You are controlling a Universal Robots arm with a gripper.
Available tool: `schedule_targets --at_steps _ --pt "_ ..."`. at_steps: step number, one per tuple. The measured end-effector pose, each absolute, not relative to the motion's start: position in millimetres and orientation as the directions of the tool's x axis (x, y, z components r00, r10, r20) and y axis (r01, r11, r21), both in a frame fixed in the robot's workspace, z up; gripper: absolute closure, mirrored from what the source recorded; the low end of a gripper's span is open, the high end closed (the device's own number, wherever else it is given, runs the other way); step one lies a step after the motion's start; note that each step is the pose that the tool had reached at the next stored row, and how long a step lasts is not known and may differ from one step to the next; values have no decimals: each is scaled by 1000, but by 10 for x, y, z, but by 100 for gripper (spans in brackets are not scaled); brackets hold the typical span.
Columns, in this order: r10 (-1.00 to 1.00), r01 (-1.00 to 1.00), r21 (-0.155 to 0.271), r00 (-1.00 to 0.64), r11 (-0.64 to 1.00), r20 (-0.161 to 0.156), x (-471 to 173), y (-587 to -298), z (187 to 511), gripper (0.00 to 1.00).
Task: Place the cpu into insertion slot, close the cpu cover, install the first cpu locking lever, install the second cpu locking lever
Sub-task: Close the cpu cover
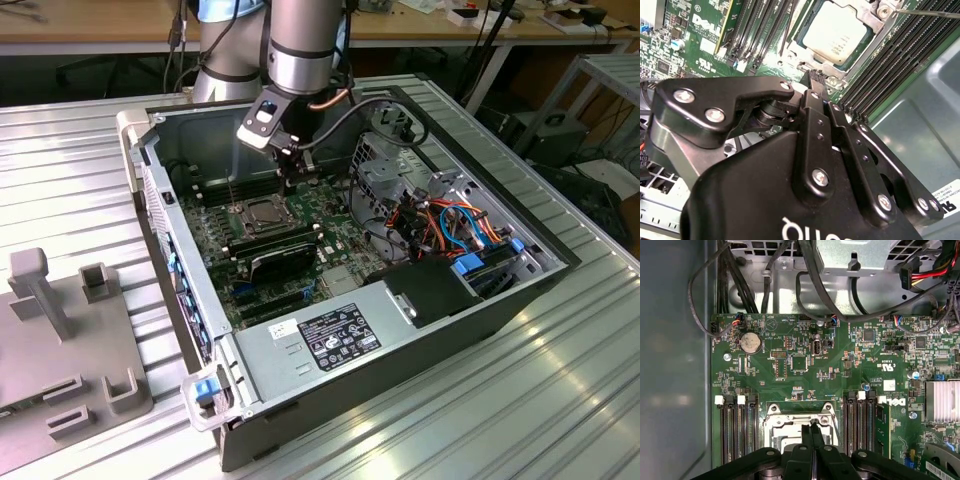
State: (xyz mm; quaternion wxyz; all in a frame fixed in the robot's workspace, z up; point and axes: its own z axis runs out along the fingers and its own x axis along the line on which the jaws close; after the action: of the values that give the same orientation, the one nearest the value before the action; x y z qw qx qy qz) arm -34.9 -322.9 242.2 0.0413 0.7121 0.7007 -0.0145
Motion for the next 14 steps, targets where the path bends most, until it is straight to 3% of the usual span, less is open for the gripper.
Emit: schedule_targets --at_steps 14 --pt "997 999 39 18 -15 -78 -432 -3229 2419 89"
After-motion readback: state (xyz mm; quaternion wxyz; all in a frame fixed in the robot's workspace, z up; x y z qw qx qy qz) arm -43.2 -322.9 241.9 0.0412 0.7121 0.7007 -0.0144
